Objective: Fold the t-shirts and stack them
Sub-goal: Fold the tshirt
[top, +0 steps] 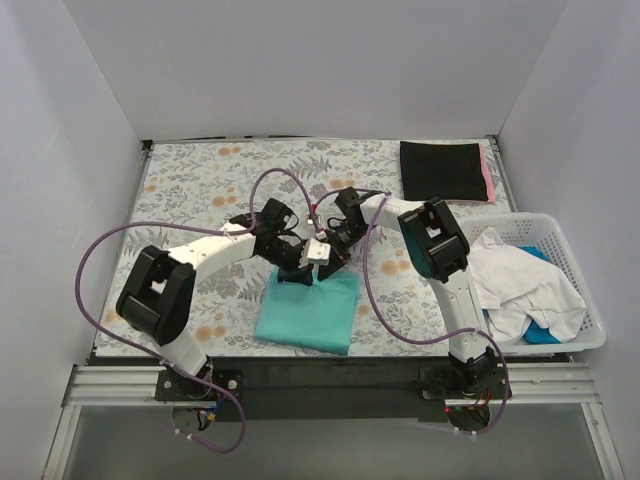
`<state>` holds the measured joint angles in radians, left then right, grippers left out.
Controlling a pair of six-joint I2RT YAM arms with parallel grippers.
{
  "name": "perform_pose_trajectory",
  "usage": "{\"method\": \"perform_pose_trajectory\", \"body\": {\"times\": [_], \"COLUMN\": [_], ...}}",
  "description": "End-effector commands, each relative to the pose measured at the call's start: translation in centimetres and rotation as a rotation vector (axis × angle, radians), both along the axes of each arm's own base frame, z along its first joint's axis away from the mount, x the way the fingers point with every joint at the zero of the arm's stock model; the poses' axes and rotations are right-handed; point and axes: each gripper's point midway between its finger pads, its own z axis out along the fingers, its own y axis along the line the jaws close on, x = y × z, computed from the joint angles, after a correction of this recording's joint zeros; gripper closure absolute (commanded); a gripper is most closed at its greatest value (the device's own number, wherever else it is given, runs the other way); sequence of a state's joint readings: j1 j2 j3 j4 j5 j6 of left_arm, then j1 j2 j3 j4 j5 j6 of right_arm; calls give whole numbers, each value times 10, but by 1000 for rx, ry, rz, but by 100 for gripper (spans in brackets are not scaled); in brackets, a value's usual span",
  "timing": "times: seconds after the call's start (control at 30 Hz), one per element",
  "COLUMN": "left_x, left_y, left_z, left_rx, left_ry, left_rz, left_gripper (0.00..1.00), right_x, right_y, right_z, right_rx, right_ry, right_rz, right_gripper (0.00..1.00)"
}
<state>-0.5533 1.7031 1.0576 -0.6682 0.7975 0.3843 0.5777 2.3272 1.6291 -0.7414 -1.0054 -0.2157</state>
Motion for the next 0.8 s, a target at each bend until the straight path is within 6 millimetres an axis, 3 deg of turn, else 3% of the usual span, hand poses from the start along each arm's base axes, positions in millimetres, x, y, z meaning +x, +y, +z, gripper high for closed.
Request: {"method": "perform_pose_trajectory", "body": {"times": [0.0, 0.23, 0.53, 0.77], "left_x": [9, 24, 55, 62], "left_y": [-15, -18, -16, -13], "left_z": [49, 61, 52, 46], "left_rx": [-139, -174, -150, -156], "left_ry": [-140, -249, -339, -379], "left_rz": [-1, 17, 72, 92], "left_gripper": [100, 100, 100, 100], "right_x": [-1, -5, -8, -7], "right_y": [-4, -5, -7, -7], "right_z": [-27, -31, -32, -32], "right_rx": [-48, -41, -38, -39], "right_ry": [-42, -28, -26, -37], "right_rz": [37, 47, 53, 56], "right_gripper": [73, 74, 74, 74]}}
